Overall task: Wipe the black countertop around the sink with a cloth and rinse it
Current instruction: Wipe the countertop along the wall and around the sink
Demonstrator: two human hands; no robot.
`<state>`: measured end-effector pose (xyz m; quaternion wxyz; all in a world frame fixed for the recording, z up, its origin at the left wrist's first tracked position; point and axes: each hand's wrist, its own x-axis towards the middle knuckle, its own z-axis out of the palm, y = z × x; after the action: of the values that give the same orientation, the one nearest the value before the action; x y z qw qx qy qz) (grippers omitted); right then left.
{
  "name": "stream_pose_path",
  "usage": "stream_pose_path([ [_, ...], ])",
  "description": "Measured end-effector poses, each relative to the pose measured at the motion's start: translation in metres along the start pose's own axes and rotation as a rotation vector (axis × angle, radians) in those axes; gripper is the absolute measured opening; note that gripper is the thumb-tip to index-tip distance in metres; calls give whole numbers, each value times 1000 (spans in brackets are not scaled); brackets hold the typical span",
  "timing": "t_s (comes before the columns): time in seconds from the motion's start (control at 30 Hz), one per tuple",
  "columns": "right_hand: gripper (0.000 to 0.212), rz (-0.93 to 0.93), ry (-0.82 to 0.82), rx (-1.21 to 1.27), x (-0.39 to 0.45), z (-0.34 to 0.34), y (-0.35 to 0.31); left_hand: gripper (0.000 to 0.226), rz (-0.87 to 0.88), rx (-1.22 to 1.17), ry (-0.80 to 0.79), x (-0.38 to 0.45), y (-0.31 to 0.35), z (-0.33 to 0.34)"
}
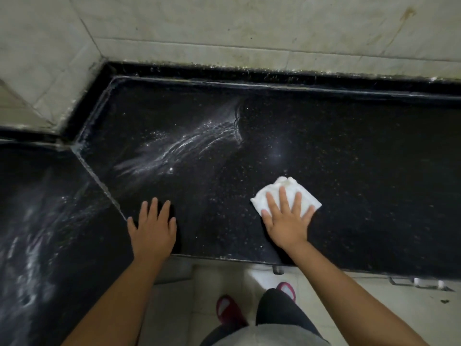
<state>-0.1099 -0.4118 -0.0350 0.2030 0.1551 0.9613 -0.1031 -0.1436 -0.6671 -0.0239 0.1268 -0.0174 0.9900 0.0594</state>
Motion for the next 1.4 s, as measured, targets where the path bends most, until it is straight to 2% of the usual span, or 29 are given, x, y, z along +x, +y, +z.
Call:
stream_pose_path([
  [0.1,87,-249,3,-32,3,15,-66,48,-60,-1,10,-3,-23,-2],
  [0.13,89,-315,-7,-57,-1,20,-83,48,-79,-11,20,-3,-27,-2],
  [0.23,59,-410,105,-110,-15,40,-106,49,-147,-55,65,0,-33,1],
  [0.3,60,-434,75,-94,-27,49,-100,49,-146,-75,56,4,-30,4],
  [0.4,56,-378,129,-55,-40,54,-68,50,-156,-145,55,9,-20,12],
  [0.57,57,7,124,23,-43,36,4,51,-184,-187,105,15,-19,21],
  [0.7,52,110,37,-16,4,-1,4,52,-188,-205,108,18,-21,23],
  [0.77,52,77,37,-16,40,-14,-18,52,-193,-204,98,20,-21,24],
  [0.87,51,-96,-3,-41,89,-24,-72,64,-199,-204,101,21,-20,24],
  [1.0,53,-304,-35,-105,95,-9,-131,78,-194,-187,124,22,-22,29],
  [1.07,62,-414,80,-169,72,10,-136,75,-191,-177,135,23,-23,31],
  [1.1,60,-444,122,-164,57,19,-133,73,-188,-169,140,24,-23,31],
  [1.23,49,-584,44,-142,-1,44,-80,74,-192,-158,155,23,-23,30],
  [1.3,51,-531,48,-158,-8,39,-41,79,-196,-163,147,21,-22,29],
  [1.4,54,-257,143,-158,24,0,-2,83,-218,-173,133,21,-23,28],
])
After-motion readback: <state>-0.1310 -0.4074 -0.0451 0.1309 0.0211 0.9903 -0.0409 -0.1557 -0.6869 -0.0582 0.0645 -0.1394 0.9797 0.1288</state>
